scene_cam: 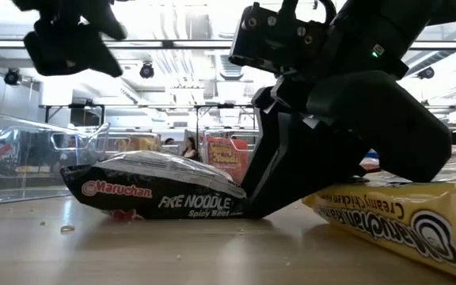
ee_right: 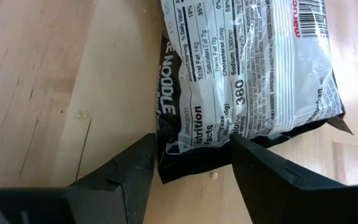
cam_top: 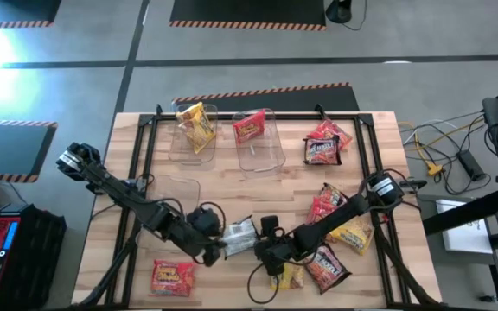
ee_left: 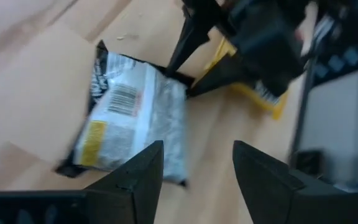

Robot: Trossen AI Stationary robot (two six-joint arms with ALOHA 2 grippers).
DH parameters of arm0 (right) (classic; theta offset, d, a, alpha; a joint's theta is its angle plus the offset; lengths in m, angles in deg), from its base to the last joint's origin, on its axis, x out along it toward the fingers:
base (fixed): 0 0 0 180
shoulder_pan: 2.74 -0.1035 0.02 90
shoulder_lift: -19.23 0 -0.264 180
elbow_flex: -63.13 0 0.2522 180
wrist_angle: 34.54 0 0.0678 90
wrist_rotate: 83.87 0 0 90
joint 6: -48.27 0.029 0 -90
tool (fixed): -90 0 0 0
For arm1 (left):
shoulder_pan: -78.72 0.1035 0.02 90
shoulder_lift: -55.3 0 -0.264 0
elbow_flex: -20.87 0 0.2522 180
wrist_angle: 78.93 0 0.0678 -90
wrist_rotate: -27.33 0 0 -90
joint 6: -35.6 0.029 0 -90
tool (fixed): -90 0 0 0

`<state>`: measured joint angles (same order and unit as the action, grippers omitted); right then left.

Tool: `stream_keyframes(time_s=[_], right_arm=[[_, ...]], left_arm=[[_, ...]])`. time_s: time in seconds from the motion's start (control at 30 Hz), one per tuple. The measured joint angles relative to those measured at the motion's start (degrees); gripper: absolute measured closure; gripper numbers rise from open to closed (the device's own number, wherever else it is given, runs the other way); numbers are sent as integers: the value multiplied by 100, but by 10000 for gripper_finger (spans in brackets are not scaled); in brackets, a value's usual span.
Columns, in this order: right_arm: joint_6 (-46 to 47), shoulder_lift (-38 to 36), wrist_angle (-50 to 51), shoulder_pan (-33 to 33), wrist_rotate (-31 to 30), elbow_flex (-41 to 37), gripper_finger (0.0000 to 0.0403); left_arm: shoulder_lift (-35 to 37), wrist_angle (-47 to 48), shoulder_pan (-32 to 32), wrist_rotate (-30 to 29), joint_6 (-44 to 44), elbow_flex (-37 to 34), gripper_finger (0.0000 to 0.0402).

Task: Sort Maruchan noodles
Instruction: Put the black noodle pack into the bottom transparent bin

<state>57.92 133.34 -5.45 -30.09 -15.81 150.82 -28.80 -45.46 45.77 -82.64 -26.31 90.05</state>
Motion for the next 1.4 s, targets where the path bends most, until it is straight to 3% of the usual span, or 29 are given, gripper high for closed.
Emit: stream_keyframes(time_s=[0.23,0.63,0.8,0.93,1.13,1.4], right_arm=[[-41,98,16,5,-2,4,204],[-346,149,48,68,84,4,230],[-567,149,50,112,226,2,250],[-792,88,60,122,263,0,262],[-872,-266,309,122,228,34,274],[-673,-458,-405,120,234,124,282]], left_arm=[[-61,-145,-106,441,-1589,0,226],[-870,-786,-190,536,-3688,26,225],[-1081,-766,-188,835,-3761,210,225],[-1032,-381,-123,891,-3264,367,225],[-849,571,-101,588,-2697,725,225],[-808,681,-174,305,-2513,1259,225]])
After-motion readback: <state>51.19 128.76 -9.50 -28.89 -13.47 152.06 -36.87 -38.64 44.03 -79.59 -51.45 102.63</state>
